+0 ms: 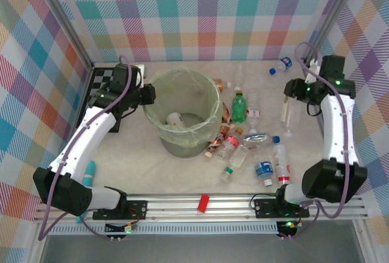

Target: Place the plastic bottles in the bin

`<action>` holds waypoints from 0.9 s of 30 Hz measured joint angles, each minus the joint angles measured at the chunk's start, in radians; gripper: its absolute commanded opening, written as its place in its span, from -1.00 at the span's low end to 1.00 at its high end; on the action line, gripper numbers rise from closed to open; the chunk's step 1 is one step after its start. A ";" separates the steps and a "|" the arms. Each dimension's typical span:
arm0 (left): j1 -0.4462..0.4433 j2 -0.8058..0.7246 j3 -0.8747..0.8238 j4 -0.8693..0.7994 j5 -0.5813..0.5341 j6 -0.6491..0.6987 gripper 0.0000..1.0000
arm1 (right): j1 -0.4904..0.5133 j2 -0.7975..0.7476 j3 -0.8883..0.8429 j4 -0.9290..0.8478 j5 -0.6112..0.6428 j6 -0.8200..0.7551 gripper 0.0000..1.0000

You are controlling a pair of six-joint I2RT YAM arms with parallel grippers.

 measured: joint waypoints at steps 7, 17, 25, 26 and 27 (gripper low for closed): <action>0.000 0.004 0.003 0.000 0.000 0.000 -0.85 | 0.147 -0.050 0.177 0.048 -0.257 0.132 0.07; 0.000 0.013 0.013 -0.005 -0.005 0.000 -0.87 | 0.532 0.093 0.520 0.095 -0.300 0.201 0.04; 0.000 0.016 0.014 -0.003 -0.016 -0.004 -0.90 | 0.780 0.285 0.703 0.105 -0.308 0.193 0.03; 0.000 0.016 0.014 -0.003 -0.016 -0.004 -0.90 | 0.800 0.316 0.723 0.099 -0.304 0.187 0.03; 0.000 0.016 0.014 -0.003 -0.016 -0.004 -0.90 | 0.821 0.356 0.747 0.086 -0.293 0.179 0.03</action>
